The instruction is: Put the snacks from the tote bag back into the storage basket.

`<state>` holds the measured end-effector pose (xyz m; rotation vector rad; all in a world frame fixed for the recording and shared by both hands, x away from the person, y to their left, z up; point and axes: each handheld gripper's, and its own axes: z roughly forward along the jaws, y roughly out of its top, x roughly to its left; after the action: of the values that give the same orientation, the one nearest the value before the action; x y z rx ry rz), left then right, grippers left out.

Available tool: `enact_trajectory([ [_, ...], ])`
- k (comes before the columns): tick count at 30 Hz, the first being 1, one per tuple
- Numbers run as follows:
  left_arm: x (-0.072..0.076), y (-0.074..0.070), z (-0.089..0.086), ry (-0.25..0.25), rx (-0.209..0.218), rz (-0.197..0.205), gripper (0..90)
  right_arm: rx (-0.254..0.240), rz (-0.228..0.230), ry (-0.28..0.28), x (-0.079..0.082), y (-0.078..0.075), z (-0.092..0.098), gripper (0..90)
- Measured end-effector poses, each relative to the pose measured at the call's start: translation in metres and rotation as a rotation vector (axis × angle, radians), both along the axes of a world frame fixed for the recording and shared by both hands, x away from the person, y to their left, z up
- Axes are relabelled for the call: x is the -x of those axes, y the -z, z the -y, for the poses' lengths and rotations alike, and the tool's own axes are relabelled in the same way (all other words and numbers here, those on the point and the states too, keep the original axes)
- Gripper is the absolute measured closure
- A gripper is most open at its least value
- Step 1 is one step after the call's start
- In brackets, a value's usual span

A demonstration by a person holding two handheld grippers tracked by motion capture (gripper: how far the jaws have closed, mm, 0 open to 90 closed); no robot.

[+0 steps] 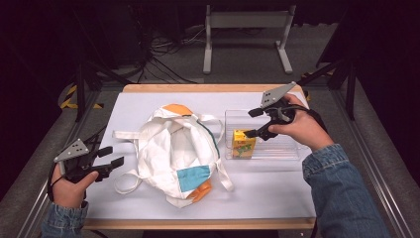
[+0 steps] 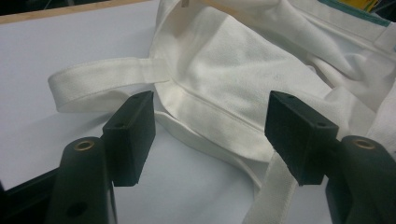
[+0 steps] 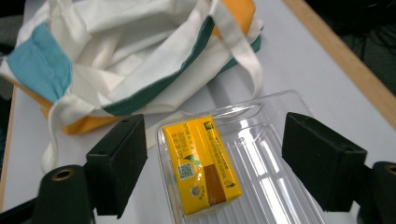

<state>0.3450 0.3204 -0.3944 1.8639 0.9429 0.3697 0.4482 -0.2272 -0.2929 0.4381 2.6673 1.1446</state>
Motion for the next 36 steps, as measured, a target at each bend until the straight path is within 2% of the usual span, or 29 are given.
enact_trajectory([
  [1,0.000,0.000,0.000,0.001,0.000,0.000,34.3,-0.018,0.004,0.036,0.005,-0.005,0.003,22.0],
  [3,0.001,0.000,0.000,0.001,-0.004,-0.003,34.3,-0.021,0.033,0.076,0.014,-0.011,0.006,21.1],
  [4,0.001,0.000,0.000,0.000,-0.006,-0.003,34.3,-0.034,0.027,0.104,0.019,-0.013,0.008,21.1],
  [5,0.001,0.000,0.000,0.000,-0.006,-0.003,34.2,-0.034,0.027,0.104,0.019,-0.013,0.008,21.1],
  [8,0.003,0.000,-0.001,-0.003,-0.009,0.000,34.1,-0.051,0.042,0.181,0.033,-0.019,0.017,20.3],
  [15,0.008,-0.001,-0.005,-0.018,-0.011,0.005,33.3,-0.129,0.045,0.319,0.063,-0.018,0.050,19.7],
  [18,0.012,0.001,-0.006,-0.024,-0.016,0.004,32.5,-0.170,0.057,0.375,0.075,-0.015,0.067,19.4],
  [21,0.015,0.003,-0.007,-0.024,-0.014,0.001,31.3,-0.201,0.056,0.407,0.085,-0.011,0.080,18.7],
  [24,0.020,0.006,-0.008,-0.012,-0.004,0.012,29.8,-0.203,0.078,0.423,0.095,-0.005,0.093,18.5],
  [29,0.025,0.010,-0.009,0.011,0.003,0.029,29.1,-0.202,0.073,0.464,0.108,0.007,0.104,18.5],
  [31,0.027,0.013,-0.010,0.008,-0.005,0.031,29.0,-0.216,0.078,0.491,0.114,0.015,0.108,18.5],
  [34,0.030,0.017,-0.011,0.006,-0.013,0.039,28.6,-0.197,0.081,0.521,0.122,0.028,0.111,18.5],
  [36,0.032,0.020,-0.012,0.001,-0.015,0.044,28.1,-0.201,0.088,0.548,0.128,0.038,0.112,18.5],
])
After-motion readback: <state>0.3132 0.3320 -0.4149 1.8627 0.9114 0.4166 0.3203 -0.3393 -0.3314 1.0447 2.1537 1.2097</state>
